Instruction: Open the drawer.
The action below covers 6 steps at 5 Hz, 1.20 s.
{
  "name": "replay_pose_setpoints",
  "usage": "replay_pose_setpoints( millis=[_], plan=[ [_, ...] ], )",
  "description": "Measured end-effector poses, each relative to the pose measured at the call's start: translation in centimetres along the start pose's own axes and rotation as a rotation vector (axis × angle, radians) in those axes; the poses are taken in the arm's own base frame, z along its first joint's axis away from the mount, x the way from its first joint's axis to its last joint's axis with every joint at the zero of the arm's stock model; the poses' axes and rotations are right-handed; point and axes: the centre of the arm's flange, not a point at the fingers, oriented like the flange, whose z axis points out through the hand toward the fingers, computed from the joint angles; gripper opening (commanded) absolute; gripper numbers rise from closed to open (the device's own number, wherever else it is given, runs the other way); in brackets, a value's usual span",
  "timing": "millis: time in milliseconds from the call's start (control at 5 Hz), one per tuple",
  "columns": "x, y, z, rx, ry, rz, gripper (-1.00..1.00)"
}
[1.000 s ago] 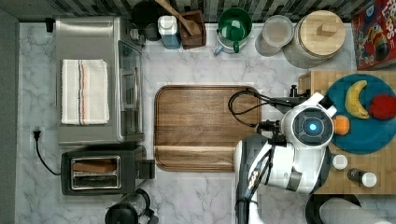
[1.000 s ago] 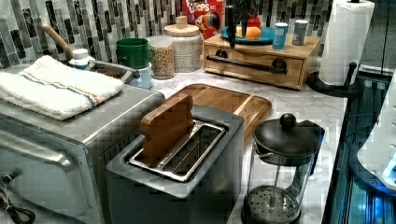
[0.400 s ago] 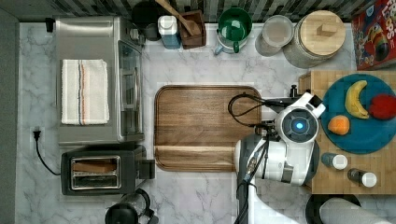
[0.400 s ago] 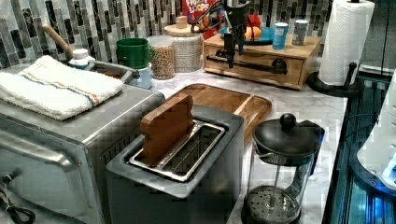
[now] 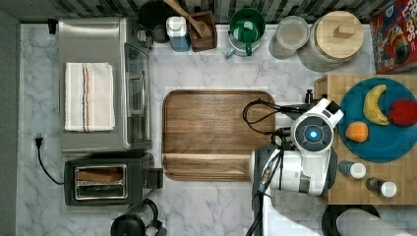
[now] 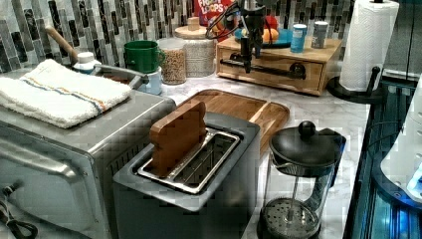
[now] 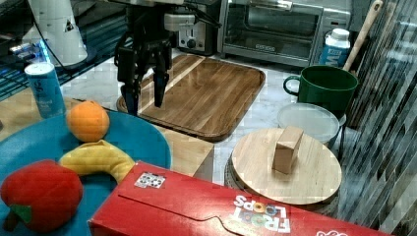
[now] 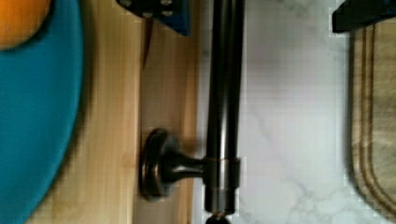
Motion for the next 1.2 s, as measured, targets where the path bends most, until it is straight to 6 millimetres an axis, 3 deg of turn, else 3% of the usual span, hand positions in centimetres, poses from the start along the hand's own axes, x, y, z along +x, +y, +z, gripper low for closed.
replay_pose_setpoints(
  millis=[400, 600, 1200],
  plan=[
    [-0.7, -0.1, 3.7, 0.023, -0.06, 0.019, 1.0],
    [-1.2, -0.8, 4.2, 0.046, -0.086, 0.03, 1.0],
    [-2.0, 0.1, 4.2, 0.123, -0.103, 0.163, 1.0]
  ],
)
